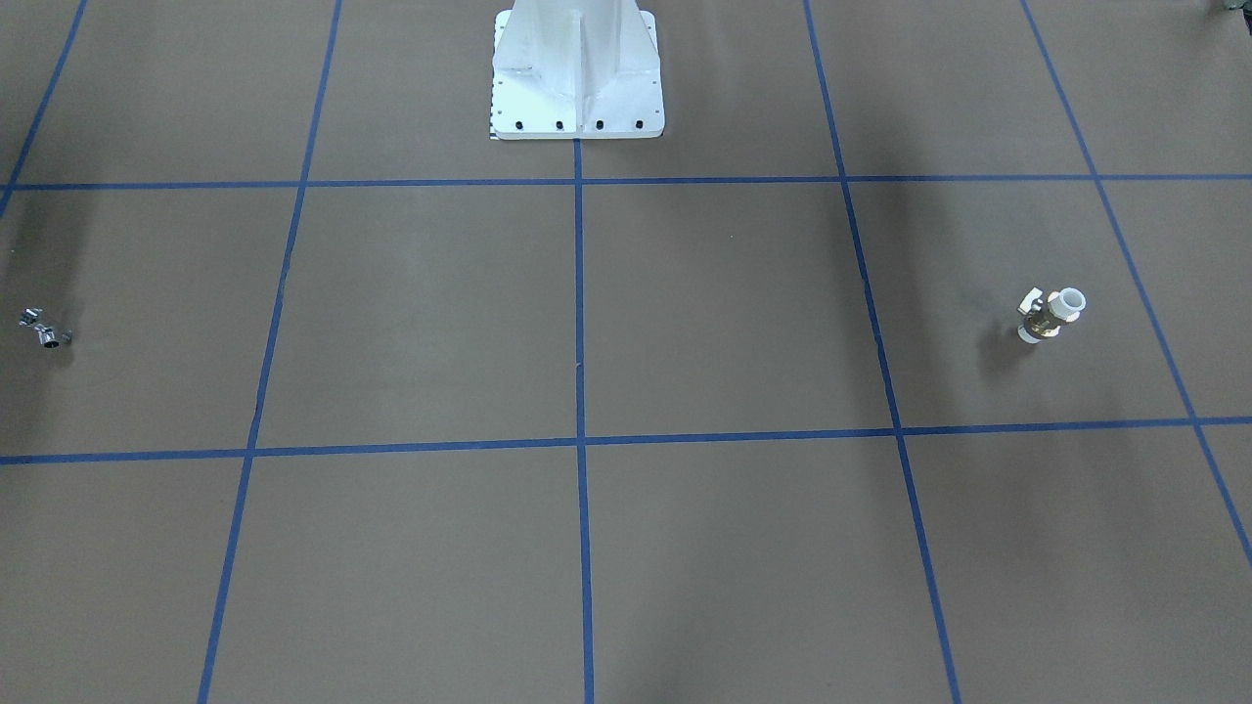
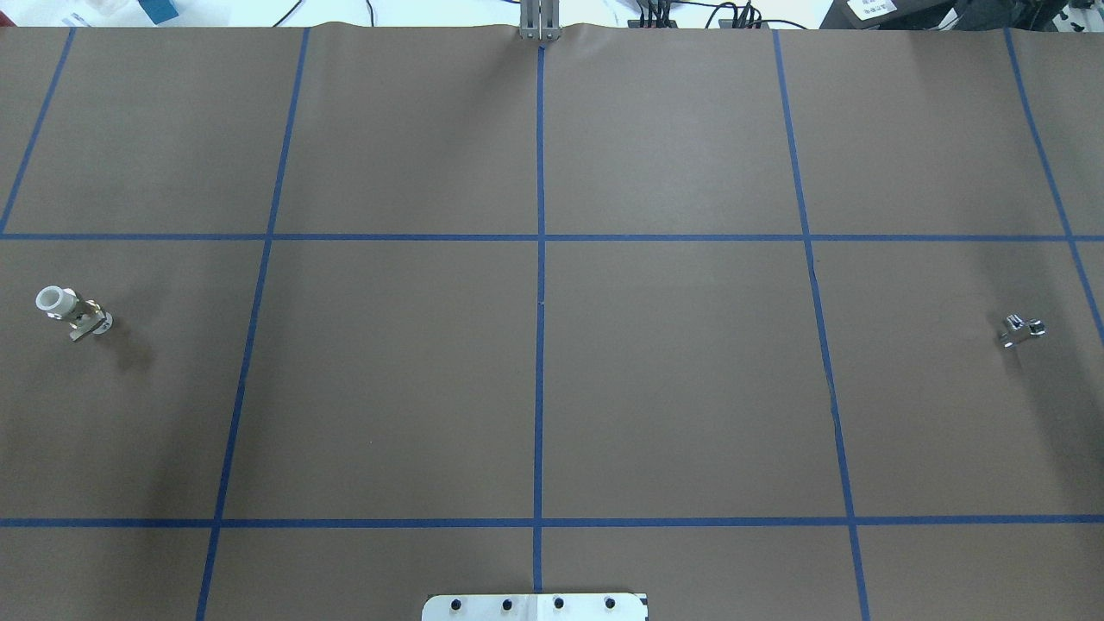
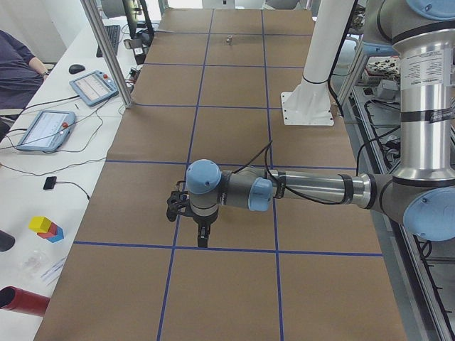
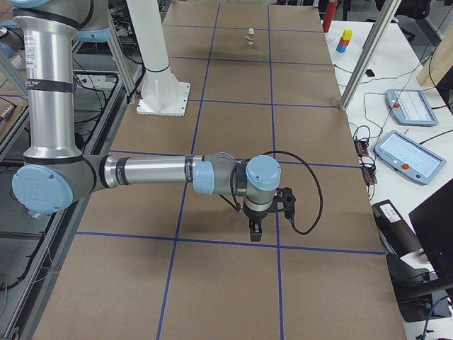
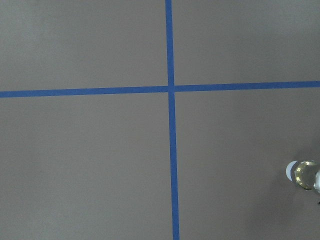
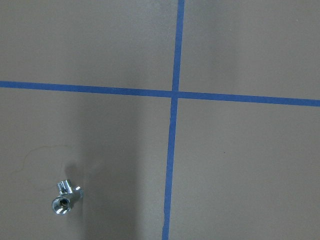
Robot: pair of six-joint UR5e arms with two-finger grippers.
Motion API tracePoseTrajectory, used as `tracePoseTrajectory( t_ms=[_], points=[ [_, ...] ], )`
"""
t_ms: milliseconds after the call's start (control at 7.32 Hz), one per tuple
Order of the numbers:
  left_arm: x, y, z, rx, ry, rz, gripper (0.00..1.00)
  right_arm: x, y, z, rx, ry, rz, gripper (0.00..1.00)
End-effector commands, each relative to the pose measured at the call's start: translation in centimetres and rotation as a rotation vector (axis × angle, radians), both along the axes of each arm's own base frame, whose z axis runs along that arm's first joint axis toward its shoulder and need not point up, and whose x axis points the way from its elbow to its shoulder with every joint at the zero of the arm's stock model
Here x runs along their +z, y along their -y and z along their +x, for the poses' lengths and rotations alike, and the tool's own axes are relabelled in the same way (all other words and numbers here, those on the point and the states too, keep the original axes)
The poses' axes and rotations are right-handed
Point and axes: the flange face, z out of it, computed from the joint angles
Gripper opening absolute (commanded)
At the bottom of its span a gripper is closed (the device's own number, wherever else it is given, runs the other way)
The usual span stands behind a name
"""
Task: Assemble PPR valve and pipe with both arms
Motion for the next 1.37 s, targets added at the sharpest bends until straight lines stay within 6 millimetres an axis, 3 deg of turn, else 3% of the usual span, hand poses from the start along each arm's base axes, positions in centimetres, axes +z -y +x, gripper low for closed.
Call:
tracePoseTrajectory(
  t_ms=[0,683,820,1093,1229],
  points=[
    [0.6,-0.7,0.0,0.003,0.003,-0.006,1.00,-0.2,-0.1,0.0,-0.001,0.002,0.005,0.99],
    [-0.5,0.2,0.1,0.002,-0.006,0.019,1.00,-0.1,-0.1,0.0,0.001,-0.003,0.002,0.99],
    [-1.5,0.3,0.2,-0.001,-0.014,0.034,1.00,0.2,-0.2,0.0,0.001,-0.001,-0.006,0.99],
    [-6.1,4.0,0.9,0.006,-0.016,0.117,1.00,-0.3,-0.1,-0.1,0.002,0.009,0.004,0.99],
    [-7.3,5.0,1.8,0.022,-0.022,0.141,1.00,-0.4,-0.1,0.0,0.002,0.008,0.004,0.99]
  ],
)
